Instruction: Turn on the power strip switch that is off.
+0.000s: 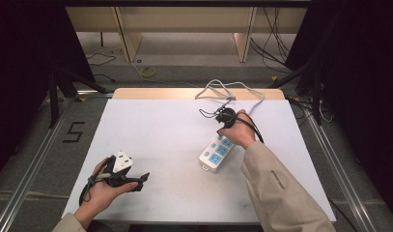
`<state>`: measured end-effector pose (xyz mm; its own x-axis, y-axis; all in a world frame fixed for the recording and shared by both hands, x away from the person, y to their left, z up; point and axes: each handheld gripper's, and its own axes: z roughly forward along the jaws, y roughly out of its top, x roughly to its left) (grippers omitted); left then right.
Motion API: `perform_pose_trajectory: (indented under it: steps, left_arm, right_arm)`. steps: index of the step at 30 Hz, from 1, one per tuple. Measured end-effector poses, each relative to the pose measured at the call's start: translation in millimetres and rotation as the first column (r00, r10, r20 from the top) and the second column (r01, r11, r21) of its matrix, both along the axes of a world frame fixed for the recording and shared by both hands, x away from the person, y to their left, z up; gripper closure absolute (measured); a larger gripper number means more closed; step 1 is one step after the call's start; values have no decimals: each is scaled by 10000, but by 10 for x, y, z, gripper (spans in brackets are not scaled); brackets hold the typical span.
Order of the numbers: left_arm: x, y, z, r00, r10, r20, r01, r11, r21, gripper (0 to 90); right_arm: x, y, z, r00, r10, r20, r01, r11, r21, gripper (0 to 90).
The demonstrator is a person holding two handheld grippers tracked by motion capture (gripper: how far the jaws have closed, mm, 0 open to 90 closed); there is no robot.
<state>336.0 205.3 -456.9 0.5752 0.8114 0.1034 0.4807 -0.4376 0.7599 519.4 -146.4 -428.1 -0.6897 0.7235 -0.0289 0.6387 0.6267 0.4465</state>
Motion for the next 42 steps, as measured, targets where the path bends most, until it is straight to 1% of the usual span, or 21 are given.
perform_pose_trajectory:
  steps: [7, 12, 14, 18, 22, 28, 33, 42]
  left_arm:
    - [2, -1, 2, 10000, -44, -4, 44, 10000, 40, 163]
    - [3, -5, 2, 10000, -41, -33, 41, 10000, 21, 163]
    - [5, -6, 3, 10000, -42, -34, 42, 10000, 31, 163]
    - [6, -9, 3, 10000, -51, -27, 52, 10000, 26, 163]
    - [4, -9, 3, 10000, -51, -25, 51, 10000, 33, 163]
    - [1, -11, 5, 10000, -58, -14, 58, 10000, 31, 163]
    - [1, -11, 5, 10000, -56, -11, 56, 10000, 35, 163]
    - [-2, -13, 7, 10000, -65, -7, 65, 10000, 56, 163]
  right_arm:
    - [4, 12, -10, 10000, 45, -21, -45, 9999, -90, 900]
    - [8, 14, -27, 9998, 102, -144, -105, 9997, -233, 900]
    - [8, 20, -30, 9998, 91, -188, -95, 9997, -222, 900]
    - [12, 31, -28, 9998, 129, -171, -135, 9994, -316, 900]
    - [10, 33, -32, 9996, 125, -256, -134, 9993, -342, 900]
    - [9, 43, -39, 9997, 78, -240, -88, 9991, -412, 900]
    - [0, 67, -42, 9997, 111, -199, -123, 9982, -594, 900]
    - [3, 81, -43, 9997, 42, -253, -60, 9974, -716, 900]
